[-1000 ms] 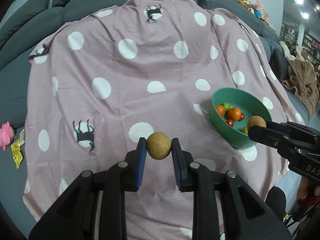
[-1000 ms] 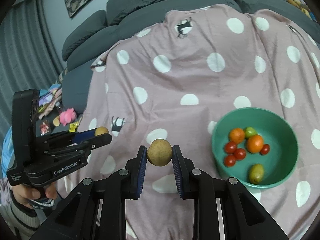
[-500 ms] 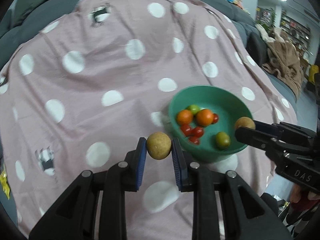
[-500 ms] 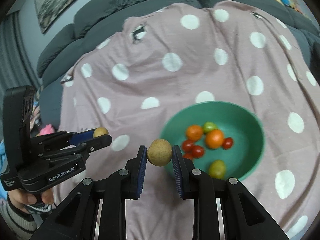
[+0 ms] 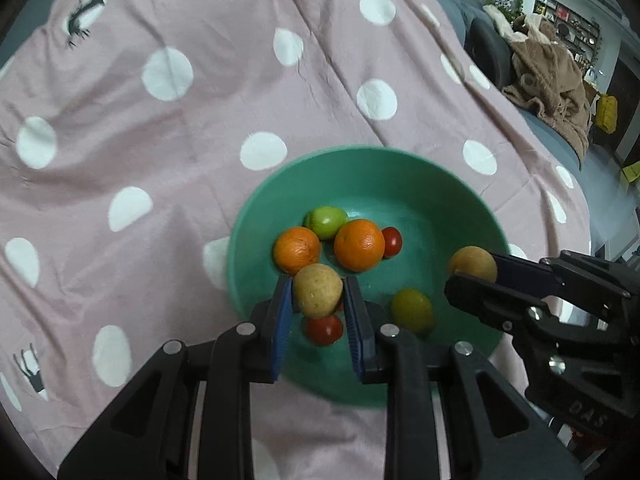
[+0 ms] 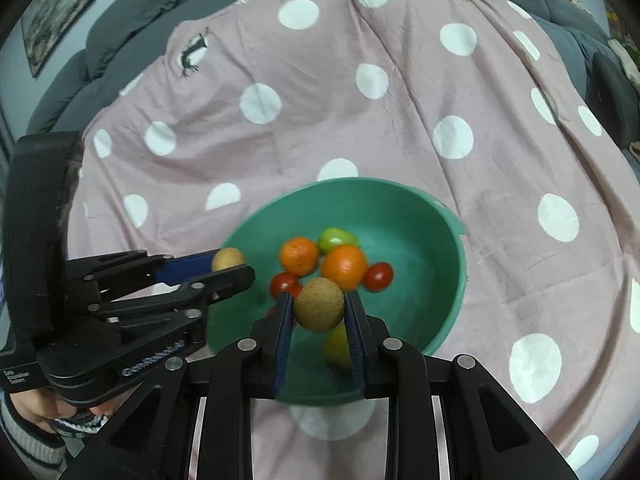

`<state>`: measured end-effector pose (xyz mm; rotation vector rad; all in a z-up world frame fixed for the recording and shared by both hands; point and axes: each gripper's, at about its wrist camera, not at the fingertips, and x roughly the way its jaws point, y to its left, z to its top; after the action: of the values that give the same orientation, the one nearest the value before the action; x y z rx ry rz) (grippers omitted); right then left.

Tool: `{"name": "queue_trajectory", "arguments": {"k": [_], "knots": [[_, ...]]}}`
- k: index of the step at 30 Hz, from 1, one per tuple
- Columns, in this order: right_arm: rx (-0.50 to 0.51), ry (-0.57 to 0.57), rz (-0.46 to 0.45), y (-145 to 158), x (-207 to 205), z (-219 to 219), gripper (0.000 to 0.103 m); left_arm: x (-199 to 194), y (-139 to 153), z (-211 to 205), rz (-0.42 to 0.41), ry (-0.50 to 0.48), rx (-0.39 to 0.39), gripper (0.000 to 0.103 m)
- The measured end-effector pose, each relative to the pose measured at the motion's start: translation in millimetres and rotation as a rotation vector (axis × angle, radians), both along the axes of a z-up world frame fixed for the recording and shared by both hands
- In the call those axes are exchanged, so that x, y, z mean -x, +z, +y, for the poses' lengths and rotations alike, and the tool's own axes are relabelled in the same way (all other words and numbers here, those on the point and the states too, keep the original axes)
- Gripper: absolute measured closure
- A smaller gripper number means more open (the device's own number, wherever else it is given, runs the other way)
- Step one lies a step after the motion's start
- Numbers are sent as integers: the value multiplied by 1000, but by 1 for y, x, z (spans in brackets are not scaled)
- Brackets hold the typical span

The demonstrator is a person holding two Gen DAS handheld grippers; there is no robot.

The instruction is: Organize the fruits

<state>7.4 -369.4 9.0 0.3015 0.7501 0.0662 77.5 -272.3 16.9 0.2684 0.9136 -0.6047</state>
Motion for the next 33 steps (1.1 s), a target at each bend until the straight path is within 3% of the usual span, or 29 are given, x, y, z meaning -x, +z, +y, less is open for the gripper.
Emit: {"name": "queue_trajectory", "arguments": {"k": [8, 11, 12, 13, 17, 22, 27, 33], "knots": [[22, -1, 59, -13, -14, -4, 75, -9, -16, -7, 54, 1, -37, 78], [33, -1, 70, -12, -14, -3, 75, -8, -11, -5, 54, 4, -41, 60], [40, -2, 71, -10, -14, -2, 75, -7, -7, -3, 49, 10, -43, 46], [45, 1, 73, -8, -14, -1, 75, -8, -6, -2, 44, 14, -44, 39], [68, -14, 83, 4, -12, 0, 69, -4, 13, 5, 31, 26, -47, 32], [92, -24, 75, 33, -6, -1, 60, -1, 47, 16, 2, 42, -54, 16], [58, -15, 76, 67, -2, -6, 52, 1, 83, 30, 1, 71, -34, 4], [79, 34, 85, 99, 1, -2, 52, 5, 118, 42, -20, 110, -33, 2]]}}
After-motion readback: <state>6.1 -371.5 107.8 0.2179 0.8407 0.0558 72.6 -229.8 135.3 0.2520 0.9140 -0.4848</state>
